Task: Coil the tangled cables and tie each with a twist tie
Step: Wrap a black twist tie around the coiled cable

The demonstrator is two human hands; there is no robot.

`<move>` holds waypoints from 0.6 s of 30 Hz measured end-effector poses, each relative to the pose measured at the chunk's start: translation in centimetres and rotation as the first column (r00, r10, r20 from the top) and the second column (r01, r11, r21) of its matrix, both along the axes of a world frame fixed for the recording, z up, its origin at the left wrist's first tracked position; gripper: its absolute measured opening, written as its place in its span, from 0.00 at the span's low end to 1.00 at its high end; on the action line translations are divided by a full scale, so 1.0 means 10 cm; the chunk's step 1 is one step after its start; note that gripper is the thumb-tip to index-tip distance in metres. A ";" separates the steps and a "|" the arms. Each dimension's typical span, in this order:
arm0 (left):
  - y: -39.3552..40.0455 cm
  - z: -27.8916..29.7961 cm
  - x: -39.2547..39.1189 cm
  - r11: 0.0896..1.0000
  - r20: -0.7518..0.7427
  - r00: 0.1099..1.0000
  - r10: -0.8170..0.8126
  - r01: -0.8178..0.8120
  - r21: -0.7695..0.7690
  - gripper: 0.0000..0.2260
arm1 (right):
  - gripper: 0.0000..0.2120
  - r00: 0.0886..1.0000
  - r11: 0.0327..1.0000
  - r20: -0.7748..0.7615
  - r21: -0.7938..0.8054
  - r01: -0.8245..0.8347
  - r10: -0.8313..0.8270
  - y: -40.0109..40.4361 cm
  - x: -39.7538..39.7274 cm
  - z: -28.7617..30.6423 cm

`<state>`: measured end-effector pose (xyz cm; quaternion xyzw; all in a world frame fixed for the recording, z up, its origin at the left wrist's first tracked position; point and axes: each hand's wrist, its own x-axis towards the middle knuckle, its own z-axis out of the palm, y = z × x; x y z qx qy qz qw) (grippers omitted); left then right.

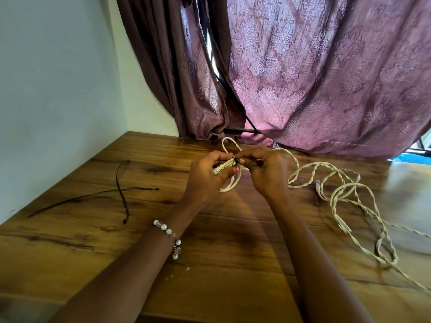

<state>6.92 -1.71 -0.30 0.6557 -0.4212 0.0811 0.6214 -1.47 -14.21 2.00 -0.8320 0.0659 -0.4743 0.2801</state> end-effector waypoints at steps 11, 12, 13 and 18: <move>0.02 0.04 -0.05 1.000 -0.024 1.000 0.000 0.000 0.008 0.16 | 0.17 0.999 0.998 0.028 -0.068 -0.014 0.016 0.07 -0.05 0.04; 0.02 0.04 -0.05 1.000 -0.033 0.999 0.003 -0.002 0.008 0.15 | 0.17 0.999 0.997 0.049 -0.078 -0.019 0.023 0.09 -0.06 0.03; 0.03 0.04 -0.05 1.000 -0.044 0.999 0.006 -0.005 0.008 0.14 | 0.17 0.997 0.996 0.068 -0.083 -0.028 0.034 0.10 -0.06 0.03; 0.04 0.05 -0.01 1.000 -0.072 0.997 -0.024 0.025 0.012 0.12 | 0.19 0.995 0.999 0.085 -0.025 -0.041 0.043 0.05 -0.05 0.03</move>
